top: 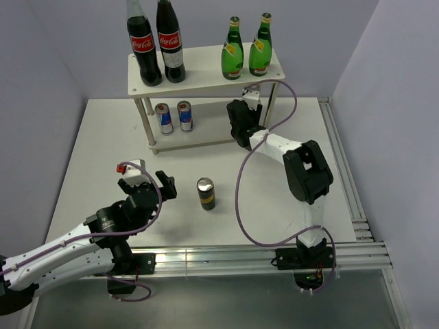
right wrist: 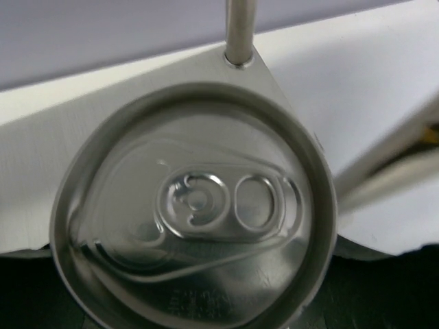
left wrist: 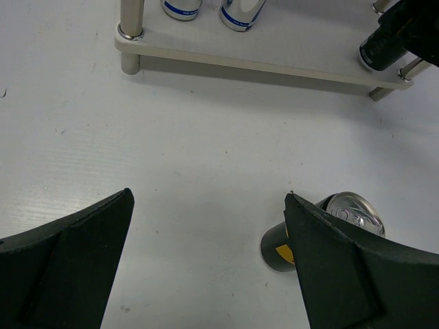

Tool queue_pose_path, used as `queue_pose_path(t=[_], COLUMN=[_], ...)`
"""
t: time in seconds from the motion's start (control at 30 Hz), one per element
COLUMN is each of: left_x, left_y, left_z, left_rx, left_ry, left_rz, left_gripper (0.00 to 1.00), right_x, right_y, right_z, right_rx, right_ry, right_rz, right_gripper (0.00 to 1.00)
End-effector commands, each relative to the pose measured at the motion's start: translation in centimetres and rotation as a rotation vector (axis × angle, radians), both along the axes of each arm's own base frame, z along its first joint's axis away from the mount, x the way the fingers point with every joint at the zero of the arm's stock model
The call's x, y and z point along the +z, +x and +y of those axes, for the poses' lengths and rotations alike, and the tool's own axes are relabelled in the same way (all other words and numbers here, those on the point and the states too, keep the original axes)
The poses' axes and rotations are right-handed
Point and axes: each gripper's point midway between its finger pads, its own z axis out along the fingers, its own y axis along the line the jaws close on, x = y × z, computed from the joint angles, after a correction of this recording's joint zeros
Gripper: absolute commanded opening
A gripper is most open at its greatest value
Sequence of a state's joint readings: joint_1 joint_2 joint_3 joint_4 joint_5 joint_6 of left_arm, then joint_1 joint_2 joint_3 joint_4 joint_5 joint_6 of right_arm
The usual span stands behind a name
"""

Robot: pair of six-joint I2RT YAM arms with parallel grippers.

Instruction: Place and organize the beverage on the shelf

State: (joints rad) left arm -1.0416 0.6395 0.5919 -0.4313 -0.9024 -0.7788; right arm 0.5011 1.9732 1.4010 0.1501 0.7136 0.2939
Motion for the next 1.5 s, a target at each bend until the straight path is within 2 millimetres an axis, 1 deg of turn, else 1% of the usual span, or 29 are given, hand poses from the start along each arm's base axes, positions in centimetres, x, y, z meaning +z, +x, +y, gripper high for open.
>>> queue_pose_path(t=[0.0,0.03,0.07,0.1,0.13,0.17,0.2,0.3,0.47,0.5,0.53,0.57,0.6,0.67,0.83,0.9,1.0,1.03,1.1,1.13,1.17,1.2,1.23,1.3,1.33,1.4,1.43,1.47], left_x=[-0.1,0.0,0.0,-0.1,0.0,0.0,0.0,-0.1,-0.2,-0.2,-0.2,-0.3,-0.3,-0.2,-0.2,-0.1,-0.2,-0.1,-0.1,-0.1,-0.1,-0.1,-0.1,-0.1,-0.1,-0.2,-0.1,-0.1], left_y=[0.0,0.0,0.0,0.0,0.0,0.0,0.0,0.1,0.1,0.1,0.2,0.2,0.2,0.1,0.1,0.1,0.1,0.1,0.2,0.2,0.1,0.1,0.1,0.1,0.1,0.1,0.1,0.1], left_z=[-0.3,-0.3,-0.4,-0.4,-0.4,-0.4,-0.4,-0.4,-0.5,-0.5,-0.5,-0.5,-0.5,-0.5,-0.5,-0.5,-0.5,-0.5,-0.5,-0.4,-0.4,-0.5,-0.4,-0.5,-0.4,-0.4,-0.4,-0.4], left_rx=[-0.015,-0.013,-0.015,-0.017,-0.016,-0.015,-0.017,-0.016,-0.013,-0.013,-0.013,-0.012,-0.013,-0.012,-0.014,-0.014,-0.012,-0.012,-0.012,-0.011,-0.012,-0.014,-0.014,-0.016,-0.014,-0.013,-0.011,-0.01], left_ry=[0.005,0.002,0.002,0.006,0.004,0.004,0.005,0.009,0.018,0.02,0.022,0.022,0.022,0.016,0.017,0.015,0.017,0.017,0.016,0.015,0.016,0.016,0.014,0.014,0.014,0.017,0.015,0.017], left_rz=[-0.004,-0.006,-0.007,-0.005,-0.007,-0.006,-0.005,-0.004,0.0,0.001,0.001,0.002,0.002,0.0,-0.003,-0.003,-0.002,-0.003,-0.004,-0.005,-0.003,-0.004,-0.005,-0.005,-0.006,-0.004,-0.005,-0.003], left_gripper=[0.98,0.98,0.98,0.98,0.98,0.98,0.98,0.98,0.98,0.98,0.98,0.98,0.98,0.98,0.98,0.98,0.98,0.98,0.98,0.98,0.98,0.98,0.98,0.98,0.98,0.98,0.98,0.98], right_x=[3.6,3.4,3.6,3.1,3.0,3.4,2.9,2.8,2.5,2.4,2.1,2.2,2.1,1.9,1.7,2.4,3.1,3.8,4.0,3.6,4.7,4.2,5.2,5.3,5.8,5.5,6.5,6.6], right_y=[3.1,3.4,3.8,4.1,4.3,4.8,5.0,5.8,6.4,6.4,6.5,6.4,6.3,6.2,5.8,5.4,4.4,3.8,2.9,2.3,1.8,1.2,0.9,0.2,-0.4,-1.3,-1.6,-2.0], right_z=[0.2,0.2,0.2,0.0,-0.1,-0.2,-0.5,-1.0,-1.2,-1.0,-1.0,-0.9,-0.9,-1.0,-1.0,-1.2,-1.1,-1.2,-0.9,-0.7,-0.8,-0.7,-0.3,0.1,0.2,0.8,1.0,1.2], right_rx=[-0.044,-0.049,-0.051,-0.056,-0.057,-0.064,-0.073,-0.088,-0.095,-0.083,-0.072,-0.069,-0.066,-0.064,-0.062,-0.062,-0.056,-0.052,-0.036,-0.02,-0.012,0.001,0.032,0.062,0.085,0.136,0.155,0.166], right_ry=[0.062,0.063,0.067,0.064,0.065,0.07,0.067,0.068,0.051,0.051,0.051,0.05,0.051,0.048,0.051,0.057,0.068,0.076,0.084,0.091,0.105,0.106,0.126,0.134,0.139,0.141,0.152,0.153], right_rz=[-0.134,-0.132,-0.138,-0.133,-0.135,-0.148,-0.14,-0.144,-0.13,-0.124,-0.117,-0.117,-0.115,-0.113,-0.103,-0.111,-0.117,-0.128,-0.129,-0.12,-0.138,-0.124,-0.136,-0.132,-0.133,-0.119,-0.135,-0.129], right_gripper=[0.0,0.0,0.0,0.0,0.0,0.0,0.0,0.0,0.0,0.07,0.21,0.59,0.71,1.0,1.0,1.0,1.0,1.0,1.0,1.0,1.0,1.0,1.0,1.0,1.0,1.0,1.0,1.0])
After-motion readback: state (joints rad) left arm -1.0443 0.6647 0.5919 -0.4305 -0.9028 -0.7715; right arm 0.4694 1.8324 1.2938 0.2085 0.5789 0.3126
